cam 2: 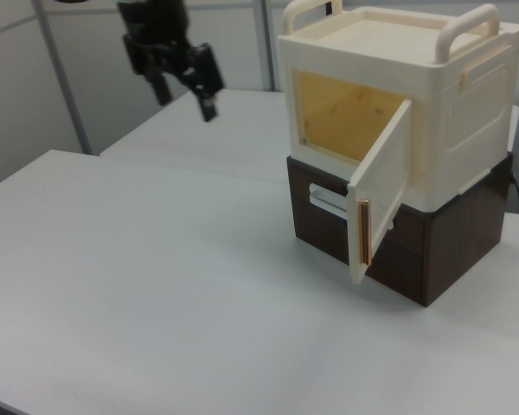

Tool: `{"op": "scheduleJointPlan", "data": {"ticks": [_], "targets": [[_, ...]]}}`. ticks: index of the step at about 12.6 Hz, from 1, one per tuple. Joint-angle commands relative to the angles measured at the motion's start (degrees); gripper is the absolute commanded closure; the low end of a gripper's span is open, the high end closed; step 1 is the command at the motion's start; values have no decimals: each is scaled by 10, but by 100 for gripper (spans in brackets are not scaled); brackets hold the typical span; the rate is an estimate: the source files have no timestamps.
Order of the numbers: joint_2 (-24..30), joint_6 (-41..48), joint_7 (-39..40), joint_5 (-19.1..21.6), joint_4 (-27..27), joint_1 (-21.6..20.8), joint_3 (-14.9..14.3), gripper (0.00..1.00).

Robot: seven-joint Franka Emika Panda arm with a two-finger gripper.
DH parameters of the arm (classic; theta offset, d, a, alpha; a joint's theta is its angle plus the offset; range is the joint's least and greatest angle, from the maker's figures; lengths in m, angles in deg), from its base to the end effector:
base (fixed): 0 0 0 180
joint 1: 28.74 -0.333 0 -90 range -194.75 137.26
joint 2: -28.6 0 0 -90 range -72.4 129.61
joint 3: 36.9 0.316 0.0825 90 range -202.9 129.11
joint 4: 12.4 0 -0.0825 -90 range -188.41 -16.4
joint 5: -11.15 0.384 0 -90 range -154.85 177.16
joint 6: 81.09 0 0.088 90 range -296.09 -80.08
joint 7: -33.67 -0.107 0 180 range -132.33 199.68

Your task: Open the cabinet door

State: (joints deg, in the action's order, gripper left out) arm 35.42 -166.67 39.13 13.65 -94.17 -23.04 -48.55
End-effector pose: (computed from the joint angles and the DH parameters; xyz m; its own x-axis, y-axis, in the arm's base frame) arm 0.4769 -0.1535 0.7459 0.9615 -0.2006 0.1876 -0.1949 -0.9796 -0.0485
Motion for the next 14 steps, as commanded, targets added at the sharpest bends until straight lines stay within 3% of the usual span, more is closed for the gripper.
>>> {"op": "scheduleJointPlan", "data": {"ticks": [1, 4, 9, 14], "targets": [[-5, 11, -51, -6, -34, -96, -7, 0], [-34, 6, -42, -6, -43, -132, -7, 0], [-79, -40, -4, -12, -40, -127, -1, 0], [-75, -40, -9, -10, -43, -126, 0, 0]]}}
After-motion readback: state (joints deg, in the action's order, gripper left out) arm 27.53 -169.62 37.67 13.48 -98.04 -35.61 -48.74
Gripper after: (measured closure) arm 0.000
